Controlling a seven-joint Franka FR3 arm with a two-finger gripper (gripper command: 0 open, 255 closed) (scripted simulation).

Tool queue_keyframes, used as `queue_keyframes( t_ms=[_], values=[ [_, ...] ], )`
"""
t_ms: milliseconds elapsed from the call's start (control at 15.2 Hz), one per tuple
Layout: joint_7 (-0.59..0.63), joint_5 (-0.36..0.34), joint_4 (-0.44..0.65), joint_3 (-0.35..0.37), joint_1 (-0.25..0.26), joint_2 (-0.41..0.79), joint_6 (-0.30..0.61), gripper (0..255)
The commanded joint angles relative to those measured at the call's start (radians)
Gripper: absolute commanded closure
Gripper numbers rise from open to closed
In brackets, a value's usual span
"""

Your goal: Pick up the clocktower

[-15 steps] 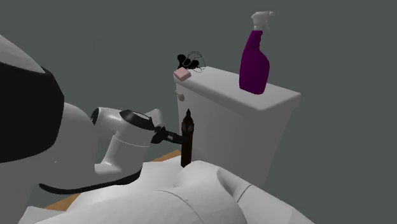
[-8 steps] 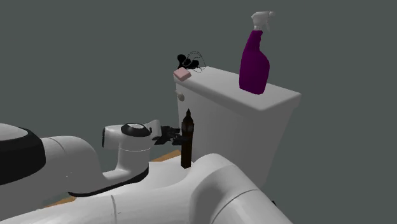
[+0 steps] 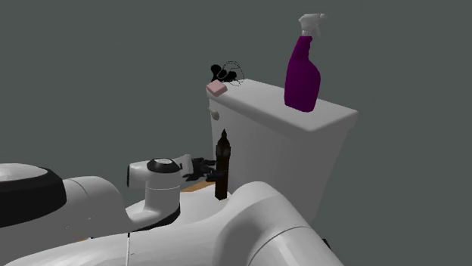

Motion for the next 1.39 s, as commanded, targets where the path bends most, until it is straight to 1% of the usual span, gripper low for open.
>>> queue_keyframes(
  t_ms=[0, 66, 660, 1320],
  values=[
    [0.005, 0.002, 0.003, 0.007, -0.004, -0.005, 0.002, 0],
    [0.006, 0.003, 0.002, 0.008, -0.004, -0.005, 0.002, 255],
    [0.005, 0.002, 0.003, 0.007, -0.004, -0.005, 0.002, 255],
    [-0.065, -0.031, -0.041, -0.1, 0.052, 0.055, -0.022, 255]
  ],
)
